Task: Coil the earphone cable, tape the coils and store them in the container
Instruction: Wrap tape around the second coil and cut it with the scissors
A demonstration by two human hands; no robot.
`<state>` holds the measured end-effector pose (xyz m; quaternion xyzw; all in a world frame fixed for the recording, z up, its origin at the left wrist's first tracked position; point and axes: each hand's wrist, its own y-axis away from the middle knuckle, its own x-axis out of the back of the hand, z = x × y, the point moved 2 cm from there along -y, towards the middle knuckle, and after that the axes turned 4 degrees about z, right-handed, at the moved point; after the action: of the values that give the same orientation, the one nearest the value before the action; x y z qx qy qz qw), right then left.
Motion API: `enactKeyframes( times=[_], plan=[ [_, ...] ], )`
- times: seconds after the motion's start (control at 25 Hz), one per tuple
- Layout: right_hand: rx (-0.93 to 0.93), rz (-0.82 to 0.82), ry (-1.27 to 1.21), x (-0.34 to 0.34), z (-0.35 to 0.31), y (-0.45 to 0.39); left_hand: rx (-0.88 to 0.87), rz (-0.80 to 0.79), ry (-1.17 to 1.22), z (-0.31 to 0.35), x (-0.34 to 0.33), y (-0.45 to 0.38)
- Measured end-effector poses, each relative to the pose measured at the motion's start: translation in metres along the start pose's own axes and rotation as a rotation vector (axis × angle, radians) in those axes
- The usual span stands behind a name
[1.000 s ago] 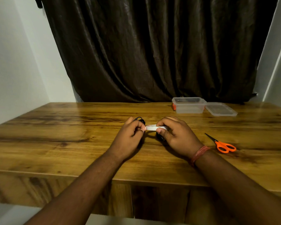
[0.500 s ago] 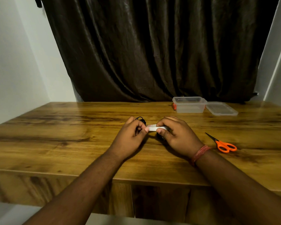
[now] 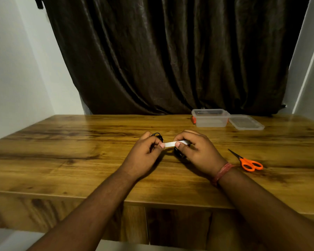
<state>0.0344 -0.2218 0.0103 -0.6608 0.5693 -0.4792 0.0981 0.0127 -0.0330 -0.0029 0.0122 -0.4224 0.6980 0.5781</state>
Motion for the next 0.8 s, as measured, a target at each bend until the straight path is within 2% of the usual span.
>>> enactKeyframes(
  times=[0.24, 0.52, 0.6, 0.8],
  plan=[
    [-0.064, 0.058, 0.004, 0.001, 0.000, -0.001, 0.018, 0.060, 0.070, -0.002, 0.002, -0.003],
    [-0.227, 0.062, -0.119, 0.002, 0.008, -0.001, 0.337, 0.064, 0.646, -0.010, 0.001, -0.004],
    [-0.256, 0.046, -0.133, -0.001, 0.008, -0.001, 0.370, 0.062, 0.722, -0.008, 0.002, -0.005],
    [-0.219, 0.069, 0.009, -0.001, 0.008, -0.001, 0.364, 0.109, 0.794, 0.000, 0.010, -0.004]
  ],
)
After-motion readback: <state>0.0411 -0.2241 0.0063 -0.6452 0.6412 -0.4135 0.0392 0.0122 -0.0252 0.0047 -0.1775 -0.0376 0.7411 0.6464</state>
